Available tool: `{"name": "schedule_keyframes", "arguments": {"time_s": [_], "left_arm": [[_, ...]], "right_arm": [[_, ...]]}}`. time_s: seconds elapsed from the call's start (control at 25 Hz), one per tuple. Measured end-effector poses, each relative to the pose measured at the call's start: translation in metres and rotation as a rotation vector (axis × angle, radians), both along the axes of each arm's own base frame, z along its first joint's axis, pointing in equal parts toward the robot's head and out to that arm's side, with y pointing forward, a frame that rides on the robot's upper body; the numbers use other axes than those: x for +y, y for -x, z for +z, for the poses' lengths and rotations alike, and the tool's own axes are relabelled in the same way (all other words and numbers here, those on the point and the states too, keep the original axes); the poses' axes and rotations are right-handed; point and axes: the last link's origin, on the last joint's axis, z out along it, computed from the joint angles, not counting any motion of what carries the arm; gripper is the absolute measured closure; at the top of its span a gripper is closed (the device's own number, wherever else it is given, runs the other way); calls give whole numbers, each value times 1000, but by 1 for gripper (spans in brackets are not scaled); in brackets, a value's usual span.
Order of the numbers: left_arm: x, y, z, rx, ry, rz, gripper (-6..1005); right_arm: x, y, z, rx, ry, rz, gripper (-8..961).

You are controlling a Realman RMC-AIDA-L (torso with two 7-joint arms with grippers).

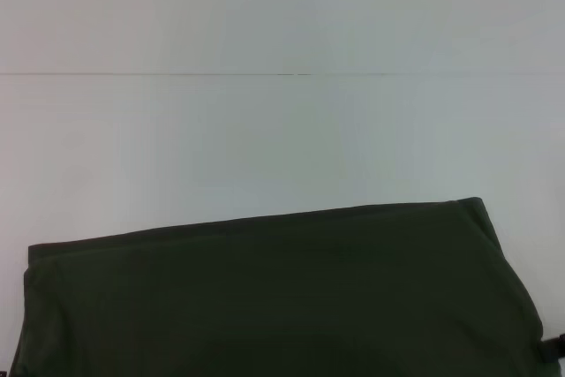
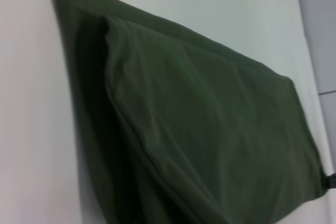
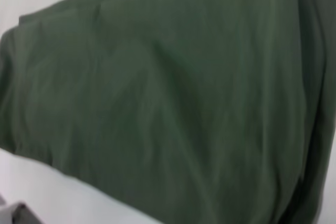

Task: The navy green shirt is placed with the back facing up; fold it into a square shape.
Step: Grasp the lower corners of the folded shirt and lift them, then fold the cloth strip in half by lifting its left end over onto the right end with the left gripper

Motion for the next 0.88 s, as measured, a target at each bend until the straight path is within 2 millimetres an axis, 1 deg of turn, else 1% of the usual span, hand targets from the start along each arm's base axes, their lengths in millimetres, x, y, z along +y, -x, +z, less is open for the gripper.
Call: {"name": "schedule_keyframes", "arguments": {"time_s": [0.2, 0.32, 0.4, 0.48, 0.6, 0.68, 0.8, 0.88], "left_arm": [[3, 6, -3, 49, 24, 32, 943], [4, 12, -3, 85, 33, 86, 941], [4, 15, -2, 108, 31, 113, 939], [4, 19, -2, 129, 32, 133, 938], [2, 23, -3, 147, 31, 149, 798], [1, 26, -2, 155, 20, 163, 705], [2, 29, 4, 151, -28, 188, 642], [5, 29, 11, 136, -71, 192, 600]], "right_arm": [[3, -1, 14, 18, -103, -6, 939], [3, -2, 18, 20, -115, -15, 938], [2, -3, 19, 18, -112, -15, 888], [2, -3, 19, 17, -112, -16, 802], [0, -5, 21, 21, -126, -21, 674], [1, -6, 25, 38, -158, -14, 605], [3, -3, 36, 91, -235, 44, 502], [4, 3, 43, 148, -294, 130, 445]]}}
